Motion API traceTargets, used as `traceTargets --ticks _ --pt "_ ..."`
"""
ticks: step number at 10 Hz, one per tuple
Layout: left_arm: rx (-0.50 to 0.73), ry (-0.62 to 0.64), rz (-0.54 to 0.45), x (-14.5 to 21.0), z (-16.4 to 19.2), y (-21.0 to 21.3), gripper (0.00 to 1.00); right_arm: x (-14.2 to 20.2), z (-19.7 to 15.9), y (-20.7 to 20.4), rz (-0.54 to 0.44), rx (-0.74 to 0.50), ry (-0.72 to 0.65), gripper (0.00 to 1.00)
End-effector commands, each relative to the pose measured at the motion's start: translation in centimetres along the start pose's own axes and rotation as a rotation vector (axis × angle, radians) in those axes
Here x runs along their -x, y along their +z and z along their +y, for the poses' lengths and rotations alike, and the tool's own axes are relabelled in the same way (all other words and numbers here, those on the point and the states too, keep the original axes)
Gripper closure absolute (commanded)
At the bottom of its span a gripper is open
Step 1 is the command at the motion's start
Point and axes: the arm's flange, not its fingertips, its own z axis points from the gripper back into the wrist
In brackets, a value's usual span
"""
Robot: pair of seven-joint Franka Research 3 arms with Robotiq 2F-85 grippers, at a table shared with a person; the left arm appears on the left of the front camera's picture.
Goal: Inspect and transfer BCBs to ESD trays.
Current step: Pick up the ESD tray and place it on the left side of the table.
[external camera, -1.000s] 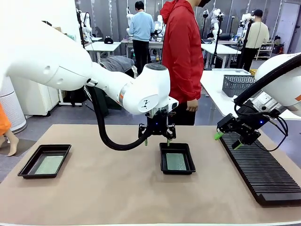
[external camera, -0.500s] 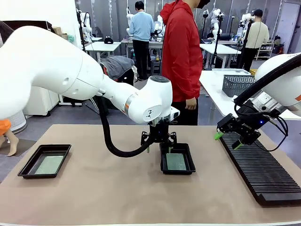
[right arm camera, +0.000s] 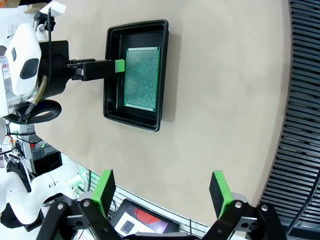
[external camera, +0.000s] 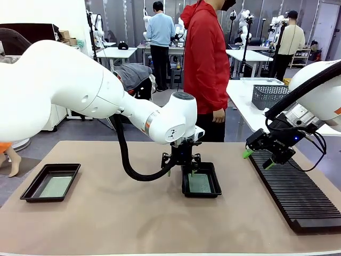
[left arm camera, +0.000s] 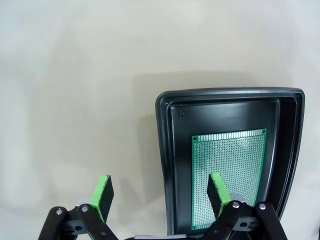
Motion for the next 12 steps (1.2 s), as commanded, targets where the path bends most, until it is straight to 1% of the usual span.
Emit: traceTargets --ticks 1,10,12 --pt "0.002 -0.001 0.002 0.14 -0.01 0.06 0.0 -0.19 0.26 0.04 0.003 0.005 -0.018 0.0" --pt "0.001 -0.001 0.001 0.14 -0.19 0.0 0.0 -0.19 0.26 0.04 0.003 0.005 -0.018 0.0" --pt "0.005 0.007 0.0 0.21 -0.08 -0.21 0.05 -0.19 0.26 0.04 0.003 0.005 -0.018 0.0"
